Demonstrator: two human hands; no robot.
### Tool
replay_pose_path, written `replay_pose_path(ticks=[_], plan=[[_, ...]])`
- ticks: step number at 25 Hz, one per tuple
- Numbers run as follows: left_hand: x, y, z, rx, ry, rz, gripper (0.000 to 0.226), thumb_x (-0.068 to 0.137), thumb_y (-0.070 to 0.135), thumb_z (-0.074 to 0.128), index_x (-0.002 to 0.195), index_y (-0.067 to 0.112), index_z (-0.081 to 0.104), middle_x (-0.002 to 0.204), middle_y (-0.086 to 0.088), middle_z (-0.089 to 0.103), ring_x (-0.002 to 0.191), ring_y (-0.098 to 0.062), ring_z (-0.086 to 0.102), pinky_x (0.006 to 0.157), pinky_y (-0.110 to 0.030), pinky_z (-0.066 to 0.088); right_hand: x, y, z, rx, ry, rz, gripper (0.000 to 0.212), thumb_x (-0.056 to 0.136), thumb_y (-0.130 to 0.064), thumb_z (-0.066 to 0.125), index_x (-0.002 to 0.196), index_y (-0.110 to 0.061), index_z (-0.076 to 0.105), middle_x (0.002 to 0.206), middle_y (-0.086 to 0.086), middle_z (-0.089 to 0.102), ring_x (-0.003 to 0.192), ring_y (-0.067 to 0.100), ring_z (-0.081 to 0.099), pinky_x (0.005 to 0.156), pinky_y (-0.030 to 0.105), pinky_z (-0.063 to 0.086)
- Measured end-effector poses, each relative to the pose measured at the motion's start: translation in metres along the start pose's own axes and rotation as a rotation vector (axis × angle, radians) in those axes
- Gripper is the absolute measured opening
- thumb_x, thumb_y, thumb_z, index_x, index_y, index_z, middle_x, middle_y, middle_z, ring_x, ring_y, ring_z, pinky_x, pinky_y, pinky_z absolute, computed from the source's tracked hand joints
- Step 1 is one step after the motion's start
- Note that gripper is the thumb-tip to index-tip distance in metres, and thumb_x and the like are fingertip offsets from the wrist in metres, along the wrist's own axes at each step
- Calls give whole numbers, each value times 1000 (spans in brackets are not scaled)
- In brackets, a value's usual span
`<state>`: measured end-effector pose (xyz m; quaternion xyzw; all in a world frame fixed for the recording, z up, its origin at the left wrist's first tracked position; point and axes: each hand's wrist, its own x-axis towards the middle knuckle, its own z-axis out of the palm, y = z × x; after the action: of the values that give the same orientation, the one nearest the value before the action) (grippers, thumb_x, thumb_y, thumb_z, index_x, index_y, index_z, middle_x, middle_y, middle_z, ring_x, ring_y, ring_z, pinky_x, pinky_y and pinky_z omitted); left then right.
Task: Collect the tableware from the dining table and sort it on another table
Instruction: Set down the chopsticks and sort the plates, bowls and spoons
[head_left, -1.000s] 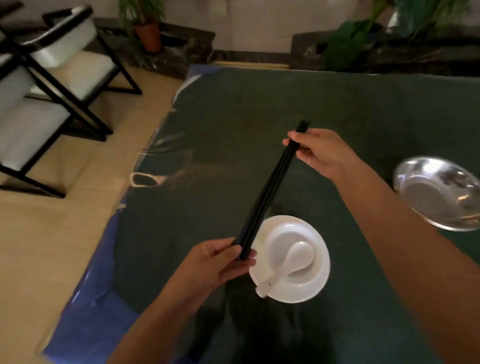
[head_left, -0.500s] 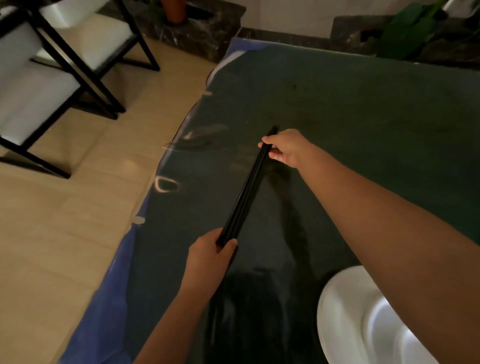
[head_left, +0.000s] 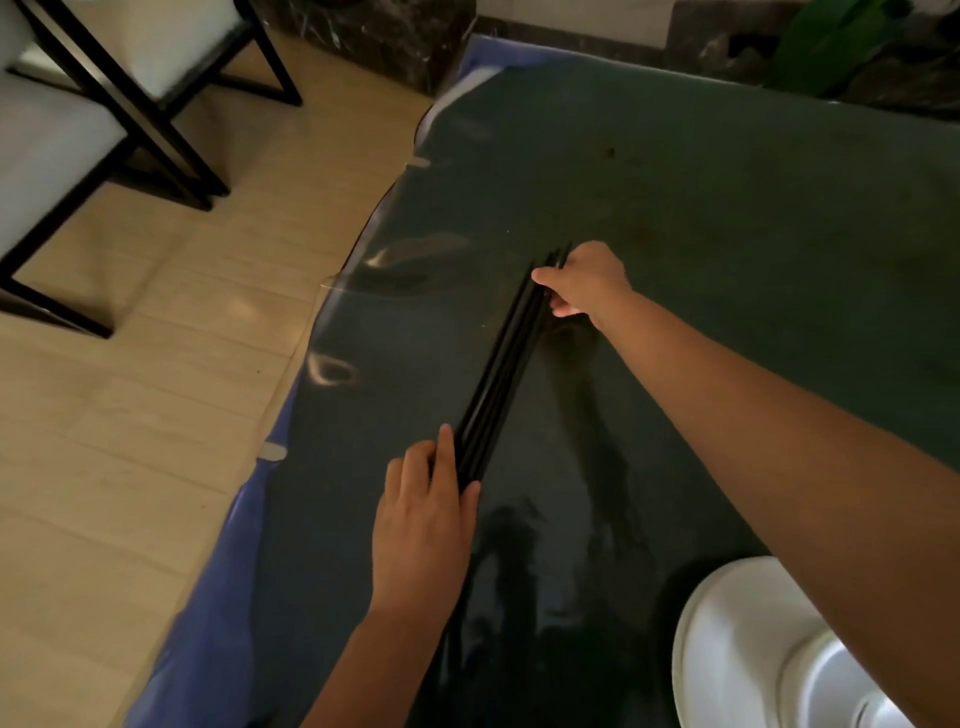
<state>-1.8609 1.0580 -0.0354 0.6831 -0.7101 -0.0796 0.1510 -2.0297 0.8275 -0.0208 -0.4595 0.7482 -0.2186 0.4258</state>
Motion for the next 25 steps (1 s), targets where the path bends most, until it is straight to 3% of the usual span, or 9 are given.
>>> replay_pose_path(ticks=[2,6,11,16,21,25], plan=[[0,-2,1,-38,3,29,51,80,18,67,124,-2,53,100,-16,61,84,-28,58,73,-39,56,-5,4,-1,-179,94,-55,30,81,-30,68,92,-4,59,88,13,67,58,21,66,63,34,58],[-3,-5,2,-140,-10,57,57,79,18,70,131,6,50,115,-14,56,96,-25,55,79,-34,52,-27,15,7,-157,113,-138,41,78,-25,72,105,2,58,63,1,55,60,23,68,68,43,59],[-5,-7,7,-185,-2,140,46,77,8,71,122,8,60,116,-14,59,99,-27,58,81,-29,50,-41,14,25,-234,135,-249,42,77,-24,72,107,1,57,88,15,67,72,28,68,70,46,58],[1,-8,8,-212,-10,165,36,76,5,72,112,4,66,115,-16,60,101,-30,58,85,-28,46,-46,6,36,-302,161,-330,28,78,-16,71,96,1,59,85,18,67,72,32,66,70,45,57],[7,-24,-4,-321,-142,185,53,76,7,72,126,9,56,129,-10,53,117,-20,50,98,-26,39,-46,7,34,-279,130,-289,35,78,-22,71,102,0,59,90,16,67,74,30,67,72,45,57],[4,-33,-19,-264,-148,198,53,78,13,69,128,12,54,128,-7,53,116,-17,50,97,-20,32,-54,10,16,-111,52,-194,32,81,-19,68,104,2,61,96,20,68,74,29,69,75,43,58]])
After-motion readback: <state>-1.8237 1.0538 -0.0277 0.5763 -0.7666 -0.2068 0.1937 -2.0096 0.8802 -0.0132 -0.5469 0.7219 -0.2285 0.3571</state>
